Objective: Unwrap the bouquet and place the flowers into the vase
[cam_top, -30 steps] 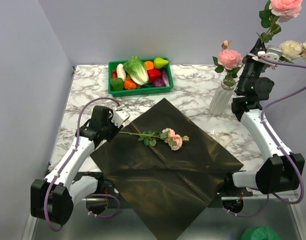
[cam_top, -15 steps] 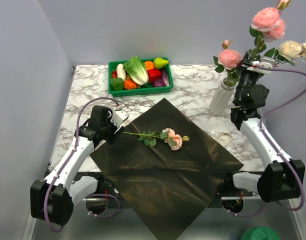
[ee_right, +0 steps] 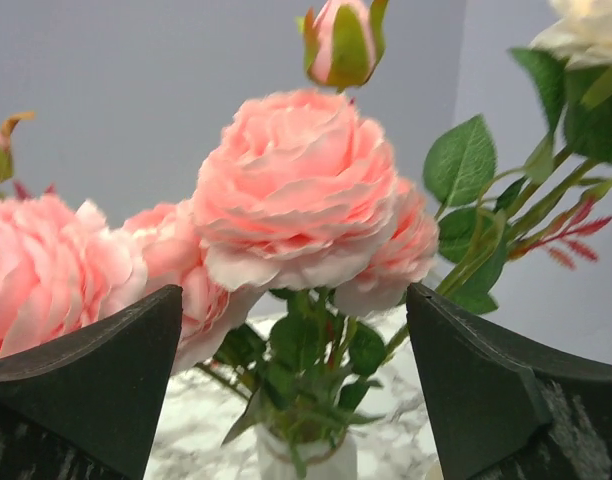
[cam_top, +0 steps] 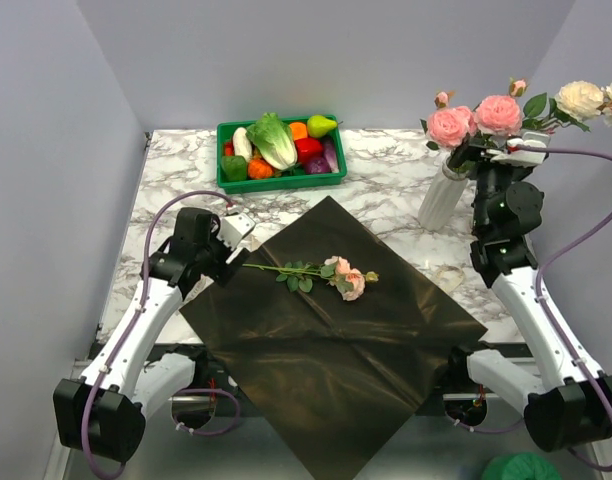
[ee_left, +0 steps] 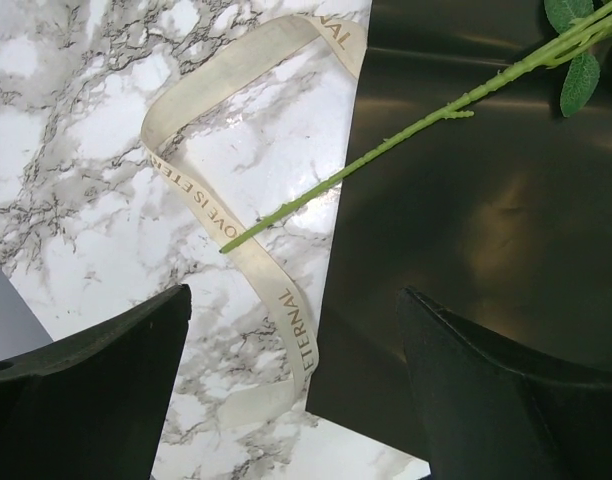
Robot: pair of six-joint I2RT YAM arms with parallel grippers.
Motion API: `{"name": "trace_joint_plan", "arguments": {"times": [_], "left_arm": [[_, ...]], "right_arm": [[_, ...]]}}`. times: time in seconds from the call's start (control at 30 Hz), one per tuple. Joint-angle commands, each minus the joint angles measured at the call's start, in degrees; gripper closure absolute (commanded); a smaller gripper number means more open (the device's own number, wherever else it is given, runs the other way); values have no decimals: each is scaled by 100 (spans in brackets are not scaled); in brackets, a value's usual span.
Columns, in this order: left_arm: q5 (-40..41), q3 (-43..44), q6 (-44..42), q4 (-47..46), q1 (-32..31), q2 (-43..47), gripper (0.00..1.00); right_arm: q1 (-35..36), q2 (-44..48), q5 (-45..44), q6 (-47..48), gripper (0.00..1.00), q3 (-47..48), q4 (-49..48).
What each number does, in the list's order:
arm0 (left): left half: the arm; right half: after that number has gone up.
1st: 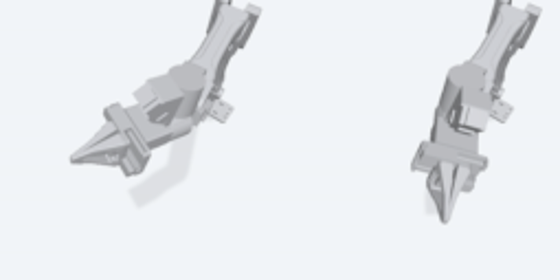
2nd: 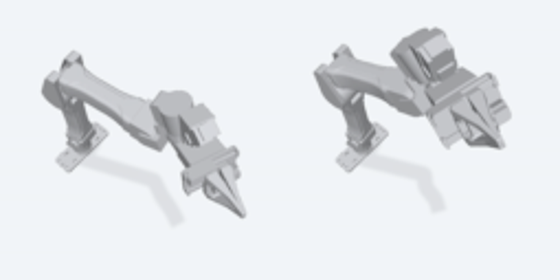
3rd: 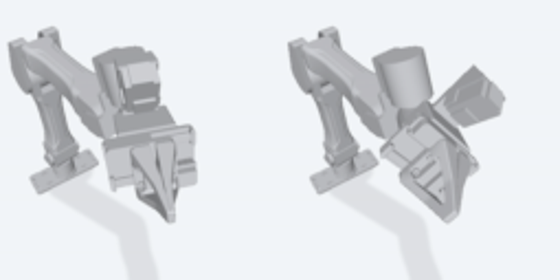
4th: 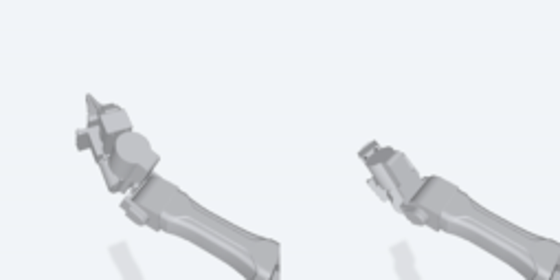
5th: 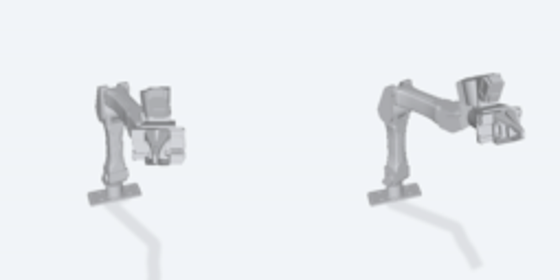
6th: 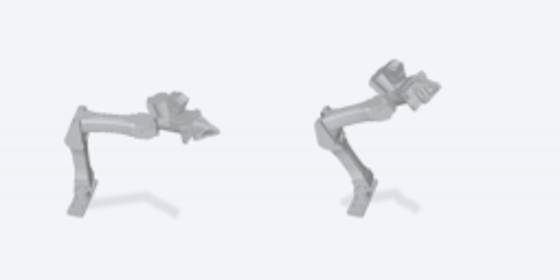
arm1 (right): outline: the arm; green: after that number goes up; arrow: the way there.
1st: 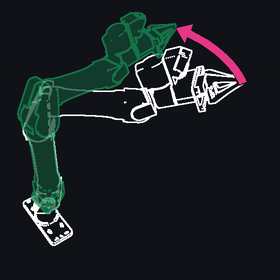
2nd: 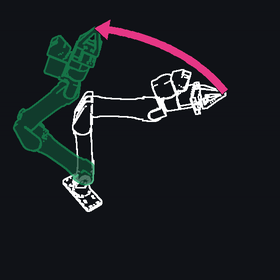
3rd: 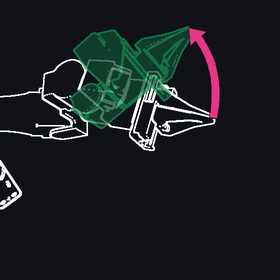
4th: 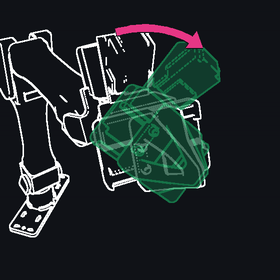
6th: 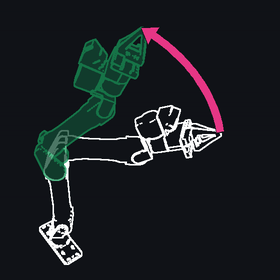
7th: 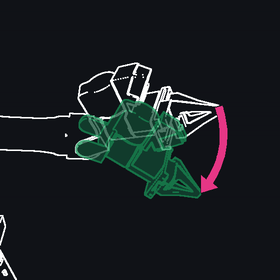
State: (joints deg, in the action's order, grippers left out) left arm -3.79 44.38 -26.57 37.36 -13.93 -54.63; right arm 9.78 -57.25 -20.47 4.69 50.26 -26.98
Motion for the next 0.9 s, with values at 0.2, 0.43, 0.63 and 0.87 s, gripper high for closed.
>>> {"name": "trace_joint_plan", "arguments": {"times": [0.2,0.43,0.63,0.87], "left_arm": [[-254,168,301,315,40,356,1],[-639,299,-128,447,31,-19,1],[-499,475,-613,333,-224,-767,1],[-755,194,-463,69,-154,-259,1]], "right_arm": [[2339,760,-702,-178,0,360,2667],[3451,374,-995,-2461,0,809,5236],[3776,14,814,-4325,0,494,5283],[4866,-1506,1002,-6468,0,1064,5272]]}}
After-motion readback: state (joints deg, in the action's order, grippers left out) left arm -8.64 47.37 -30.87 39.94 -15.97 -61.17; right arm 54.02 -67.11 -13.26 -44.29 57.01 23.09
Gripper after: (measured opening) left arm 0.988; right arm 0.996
